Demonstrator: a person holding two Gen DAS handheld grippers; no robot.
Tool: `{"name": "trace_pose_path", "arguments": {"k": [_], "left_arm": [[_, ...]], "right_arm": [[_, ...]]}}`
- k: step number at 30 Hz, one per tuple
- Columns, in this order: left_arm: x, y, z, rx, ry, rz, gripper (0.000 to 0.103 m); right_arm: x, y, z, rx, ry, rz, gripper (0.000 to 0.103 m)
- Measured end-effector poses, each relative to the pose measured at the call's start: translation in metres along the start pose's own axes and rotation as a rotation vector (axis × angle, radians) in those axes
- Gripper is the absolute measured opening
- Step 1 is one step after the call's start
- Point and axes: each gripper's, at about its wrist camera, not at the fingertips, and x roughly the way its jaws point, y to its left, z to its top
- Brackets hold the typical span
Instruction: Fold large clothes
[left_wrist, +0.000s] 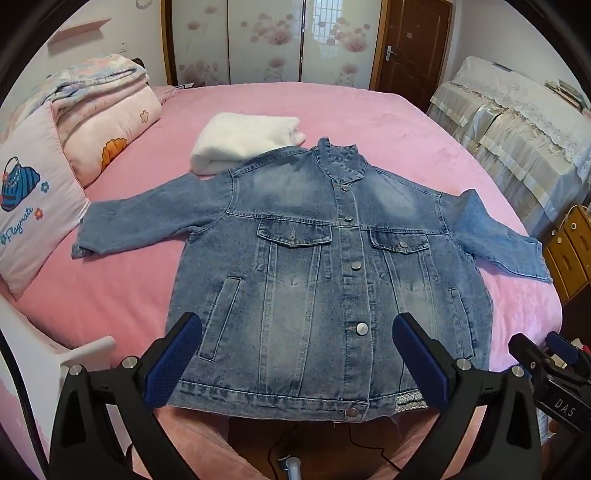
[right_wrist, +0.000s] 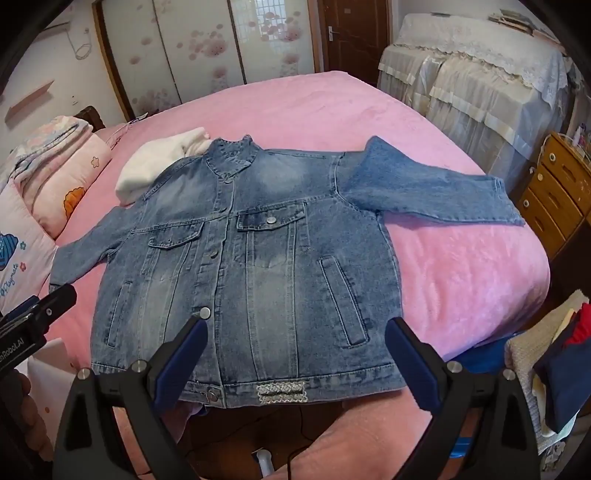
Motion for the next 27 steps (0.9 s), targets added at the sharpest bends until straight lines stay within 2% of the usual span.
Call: {"name": "trace_pose_path", "arguments": {"k": [4, 8, 27], "left_arm": [[0.003, -0.003, 0.002, -0.002, 0.005, 0.007, 0.102], [0.002, -0.005, 0.000, 0.001, 0.002, 0.018, 0.102], [0.002, -0.003, 0.011, -0.034, -0.005, 0.021, 0.102]], "right_arm": [[-0.001, -0.005, 0.003, 0.000, -0.023, -0.003, 0.097], [-0.002, 0.011, 0.010, -0.035, -0.022, -0.025, 0.097], [0.002, 0.018, 0.027, -0.047, -0.027, 0.044, 0.097]]}}
